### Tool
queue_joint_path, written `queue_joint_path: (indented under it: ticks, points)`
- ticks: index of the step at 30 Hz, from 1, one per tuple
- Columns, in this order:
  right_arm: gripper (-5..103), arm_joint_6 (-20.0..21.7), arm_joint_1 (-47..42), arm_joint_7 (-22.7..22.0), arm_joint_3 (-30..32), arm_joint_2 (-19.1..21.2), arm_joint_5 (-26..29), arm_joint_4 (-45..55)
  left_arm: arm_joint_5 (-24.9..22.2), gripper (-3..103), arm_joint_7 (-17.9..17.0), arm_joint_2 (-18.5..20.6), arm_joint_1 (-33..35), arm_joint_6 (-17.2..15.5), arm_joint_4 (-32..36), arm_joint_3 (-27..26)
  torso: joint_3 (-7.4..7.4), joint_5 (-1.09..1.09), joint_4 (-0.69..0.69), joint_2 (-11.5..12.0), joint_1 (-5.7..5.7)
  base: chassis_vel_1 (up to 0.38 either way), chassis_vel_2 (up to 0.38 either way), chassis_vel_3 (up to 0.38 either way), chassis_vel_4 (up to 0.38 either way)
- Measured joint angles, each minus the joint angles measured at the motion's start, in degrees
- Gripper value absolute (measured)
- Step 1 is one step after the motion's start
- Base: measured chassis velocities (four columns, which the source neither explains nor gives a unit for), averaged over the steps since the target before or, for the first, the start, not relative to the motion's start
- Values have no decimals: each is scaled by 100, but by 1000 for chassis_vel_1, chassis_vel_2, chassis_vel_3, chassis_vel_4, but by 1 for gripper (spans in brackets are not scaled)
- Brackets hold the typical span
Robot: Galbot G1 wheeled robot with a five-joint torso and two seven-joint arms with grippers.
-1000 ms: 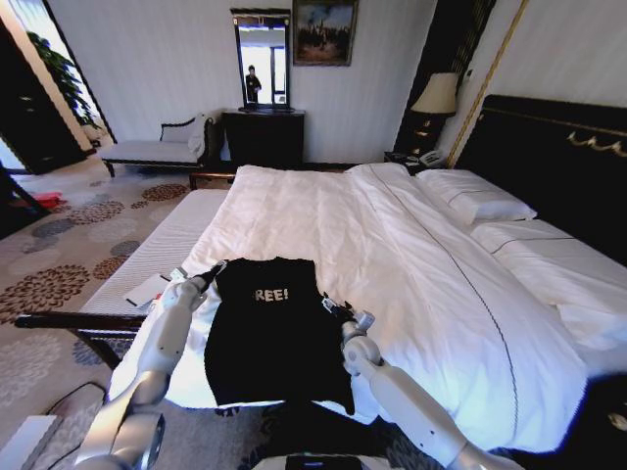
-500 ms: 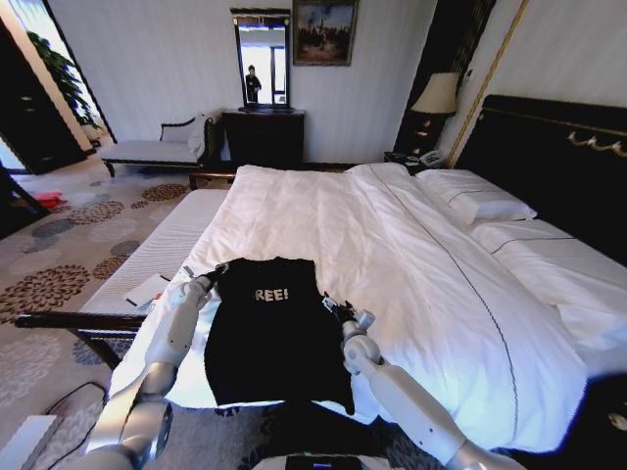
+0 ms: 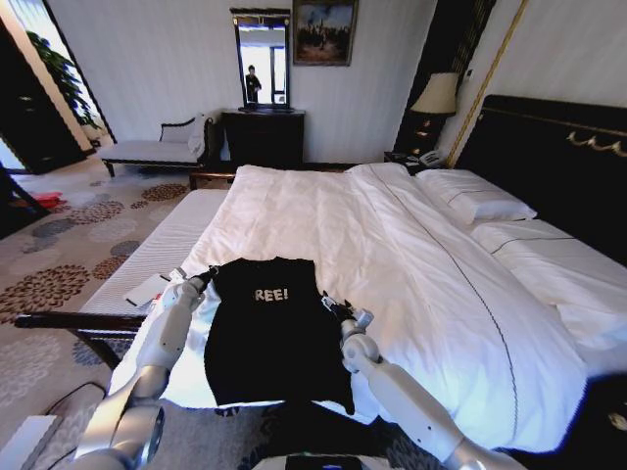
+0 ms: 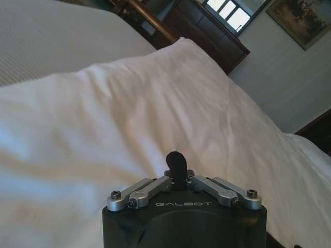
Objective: Fold the clothes on the bed.
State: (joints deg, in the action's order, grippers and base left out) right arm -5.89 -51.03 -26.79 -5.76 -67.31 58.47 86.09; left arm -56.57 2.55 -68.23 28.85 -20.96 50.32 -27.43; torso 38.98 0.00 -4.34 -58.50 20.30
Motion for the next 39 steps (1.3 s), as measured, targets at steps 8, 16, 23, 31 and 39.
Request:
queue_joint_path:
  ticks: [8, 16, 23, 31, 39]
  points:
    - [100, 90, 660, 215, -211, -69, 307, -297, 23, 1, 33, 113, -262, 32, -199, 112, 0, -1, 1, 0, 0, 0, 0, 0, 0]
    - [100, 306, 1905, 844, -711, -576, 1230, -1349, 105, 1, 64, 133, -441, 58, -318, 198, 0, -1, 3, 0, 0, 0, 0, 0, 0]
    - [100, 364, 2587, 1301, -894, -1129, 1412, -2860, 121, 1, 63, 112, -367, 71, -241, 201, 1, -1, 1, 0, 2, 0, 0, 0, 0]
    - [100, 144, 2921, 1727, -817, -1452, 959, -3936, 116, 1, 63, 141, -191, 74, -73, 156, 0, -1, 1, 0, -1, 0, 0, 0, 0]
    - [100, 47, 3175, 2039, -698, -1678, 910, -4542, 99, 1, 60, 164, -147, 75, 26, 169, 0, 0, 1, 0, -1, 0, 0, 0, 0]
